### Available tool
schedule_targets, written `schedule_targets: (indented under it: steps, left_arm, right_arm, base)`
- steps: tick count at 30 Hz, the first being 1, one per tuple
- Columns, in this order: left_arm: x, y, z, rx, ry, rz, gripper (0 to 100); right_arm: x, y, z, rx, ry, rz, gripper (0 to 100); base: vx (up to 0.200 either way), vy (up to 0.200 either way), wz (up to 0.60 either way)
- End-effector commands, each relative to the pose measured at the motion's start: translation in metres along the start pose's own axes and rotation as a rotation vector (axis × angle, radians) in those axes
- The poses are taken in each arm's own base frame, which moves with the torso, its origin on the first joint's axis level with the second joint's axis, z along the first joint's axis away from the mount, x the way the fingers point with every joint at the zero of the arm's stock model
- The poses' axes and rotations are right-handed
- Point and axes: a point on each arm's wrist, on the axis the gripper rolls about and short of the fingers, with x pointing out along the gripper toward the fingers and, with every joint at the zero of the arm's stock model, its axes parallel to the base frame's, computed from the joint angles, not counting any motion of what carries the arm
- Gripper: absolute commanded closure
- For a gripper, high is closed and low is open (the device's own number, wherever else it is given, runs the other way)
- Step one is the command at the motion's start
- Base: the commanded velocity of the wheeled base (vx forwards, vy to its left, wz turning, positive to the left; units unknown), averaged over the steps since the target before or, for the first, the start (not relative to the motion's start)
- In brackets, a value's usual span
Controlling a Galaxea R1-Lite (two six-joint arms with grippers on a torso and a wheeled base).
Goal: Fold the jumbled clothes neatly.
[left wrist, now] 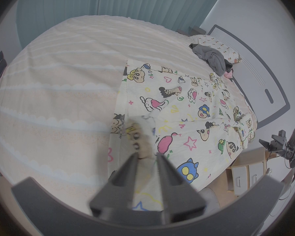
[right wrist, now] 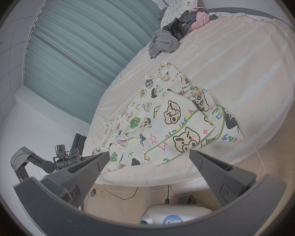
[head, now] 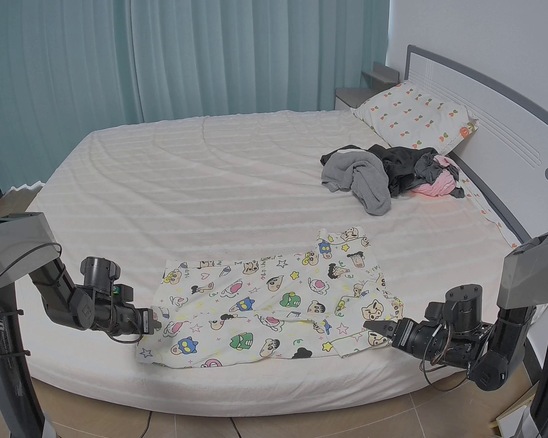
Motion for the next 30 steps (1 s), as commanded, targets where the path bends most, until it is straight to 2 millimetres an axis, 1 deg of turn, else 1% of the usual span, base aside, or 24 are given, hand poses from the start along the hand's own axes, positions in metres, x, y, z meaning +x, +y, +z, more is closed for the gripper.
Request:
schedule_targets:
  steps: [1,4,9,22,30]
  left_arm:
    - [-0.005,0.0,0.002,-0.002,-0.012,0.003,100]
    - [-0.012,0.001,0.002,-0.007,-0.019,0.019,100]
    - [-0.016,0.001,-0.001,-0.009,-0.013,0.022,100]
    - [-0.014,0.003,-0.012,-0.011,0.069,0.035,100]
    - [-0.013,0.012,-0.006,-0.017,0.044,0.082,100]
  right_arm:
    - [0.0,0.0,0.0,-0.001,0.0,0.001,0]
    - [0.0,0.0,0.0,0.0,-0.001,0.001,0]
    - [0.0,0.0,0.0,0.0,0.001,0.0,0]
    - [-0.001,0.0,-0.001,0.0,0.006,-0.002,0]
    - [-0.001,0.0,-0.002,0.0,0.007,-0.003,0]
  base:
    - [0.0,0.0,0.0]
    - [0.0,0.0,0.0]
    - [0.0,0.0,0.0]
    - [0.0,0.0,0.0]
    - [0.0,0.0,0.0]
